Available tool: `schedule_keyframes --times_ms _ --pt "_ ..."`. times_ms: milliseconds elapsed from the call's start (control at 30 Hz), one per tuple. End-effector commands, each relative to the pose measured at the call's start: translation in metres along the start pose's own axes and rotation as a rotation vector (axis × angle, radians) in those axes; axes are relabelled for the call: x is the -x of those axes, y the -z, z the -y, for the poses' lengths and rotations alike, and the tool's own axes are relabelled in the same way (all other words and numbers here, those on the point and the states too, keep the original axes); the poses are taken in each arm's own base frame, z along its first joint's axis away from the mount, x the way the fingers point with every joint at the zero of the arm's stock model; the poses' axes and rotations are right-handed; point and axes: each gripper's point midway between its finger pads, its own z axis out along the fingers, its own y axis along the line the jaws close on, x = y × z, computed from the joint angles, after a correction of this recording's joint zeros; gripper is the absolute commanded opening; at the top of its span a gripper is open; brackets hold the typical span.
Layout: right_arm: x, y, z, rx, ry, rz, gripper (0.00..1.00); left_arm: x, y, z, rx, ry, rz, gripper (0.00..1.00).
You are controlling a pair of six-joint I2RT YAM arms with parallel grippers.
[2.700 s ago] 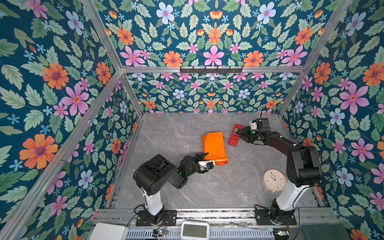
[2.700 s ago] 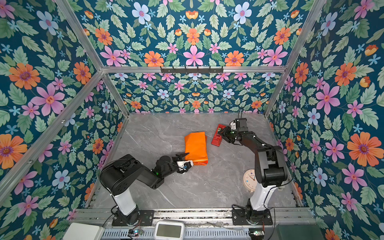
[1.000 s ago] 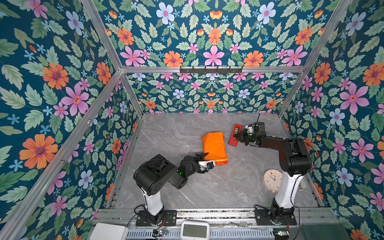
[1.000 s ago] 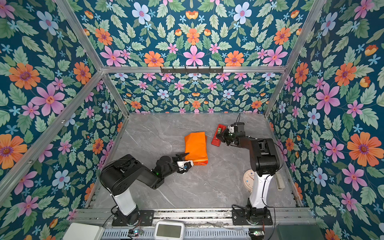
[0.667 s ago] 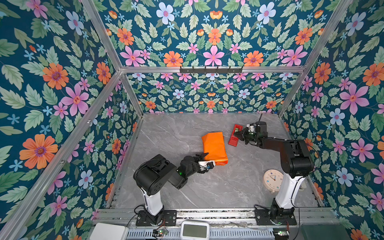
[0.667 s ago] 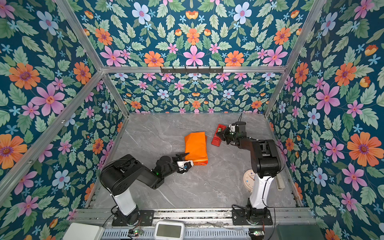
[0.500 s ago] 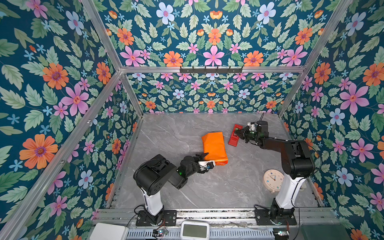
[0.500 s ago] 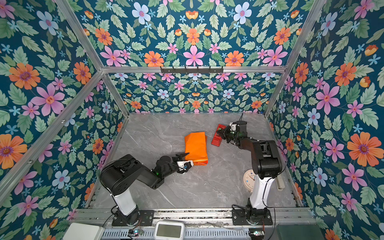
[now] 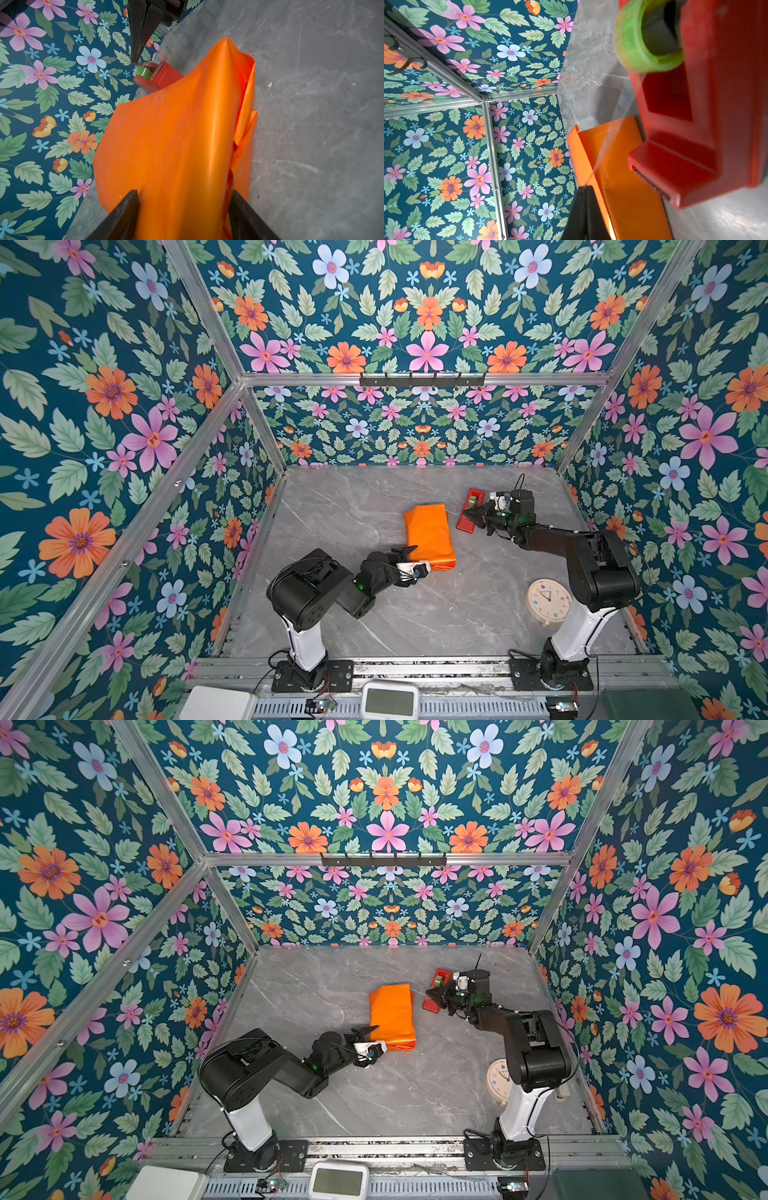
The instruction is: Wrap the gift box in paper
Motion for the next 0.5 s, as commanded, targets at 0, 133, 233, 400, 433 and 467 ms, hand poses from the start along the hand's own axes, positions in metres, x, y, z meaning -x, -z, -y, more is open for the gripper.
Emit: schedule_keyframes --times_ms 0,133,233,400,433,467 --pt "-0.011 0.001 -0.005 0.025 0.021 -0.010 0.00 -0.013 0.000 0.013 -0.051 0.024 -0.050 0.70" --pt "-0.020 0.002 0.008 0.004 0.009 -0.003 0.00 -0.012 0.000 0.013 -0.051 0.024 -0.050 0.69" --pt "-0.024 0.000 0.021 -0.015 -0.005 -0.007 0.00 -0.013 0.000 0.013 -0.051 0.024 -0.051 0.69" --pt "-0.029 -0.004 0.040 -0.038 -0.029 -0.014 0.00 -0.013 0.000 0.014 -0.053 0.024 -0.051 0.69" --pt "-0.030 -0.004 0.045 -0.048 -0.033 -0.015 0.00 -0.013 0.000 0.014 -0.053 0.024 -0.051 0.70" --pt "-0.030 -0.005 0.049 -0.055 -0.038 -0.016 0.00 -0.013 0.000 0.014 -0.053 0.024 -0.051 0.69"
